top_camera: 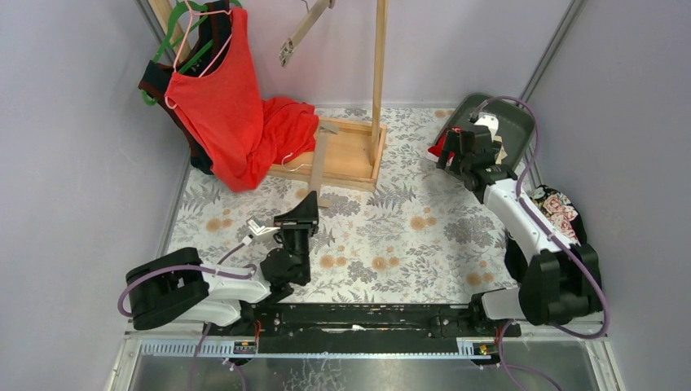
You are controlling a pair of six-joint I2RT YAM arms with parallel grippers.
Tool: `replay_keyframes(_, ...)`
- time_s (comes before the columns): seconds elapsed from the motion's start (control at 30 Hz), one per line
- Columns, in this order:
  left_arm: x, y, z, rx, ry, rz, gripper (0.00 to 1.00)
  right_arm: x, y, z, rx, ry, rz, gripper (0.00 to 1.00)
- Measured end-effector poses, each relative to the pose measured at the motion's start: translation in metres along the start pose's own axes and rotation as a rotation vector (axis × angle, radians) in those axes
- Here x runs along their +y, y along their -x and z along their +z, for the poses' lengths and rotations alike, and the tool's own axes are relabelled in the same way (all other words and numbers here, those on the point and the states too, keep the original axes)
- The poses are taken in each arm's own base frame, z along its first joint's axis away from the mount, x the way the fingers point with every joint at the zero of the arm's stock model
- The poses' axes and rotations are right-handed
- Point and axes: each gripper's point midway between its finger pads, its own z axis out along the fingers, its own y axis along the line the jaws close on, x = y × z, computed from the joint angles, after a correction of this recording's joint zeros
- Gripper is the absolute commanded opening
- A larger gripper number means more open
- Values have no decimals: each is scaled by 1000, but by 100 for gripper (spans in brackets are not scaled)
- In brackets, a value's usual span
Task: Clip the underwear to the hanger
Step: Move the hanger to the center of the board, then pick up the underwear from the bin.
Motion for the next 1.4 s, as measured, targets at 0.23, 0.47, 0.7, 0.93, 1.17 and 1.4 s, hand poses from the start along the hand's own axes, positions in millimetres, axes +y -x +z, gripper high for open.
replay_keyframes(0.23,-6,6,1,-75,22,-95,0,-13,-18,38,102,-23,6,73)
replay_keyframes(0.47,-9,8,1,-83,19,-122,0,-14,-21,67,139,-11,32,63)
replay_keyframes(0.7,-9,8,0,-81,18,-125,0,-1,-16,90,149,45,59,50)
replay_keyframes(0.93,-9,7,0,-81,18,-125,0,4,-27,102,180,64,70,53)
replay_keyframes(1.17,-8,6,0,-81,20,-119,0,0,-28,105,185,61,84,0)
replay_keyframes(1.4,-8,6,0,-80,19,-119,0,6,5,92,126,89,89,0)
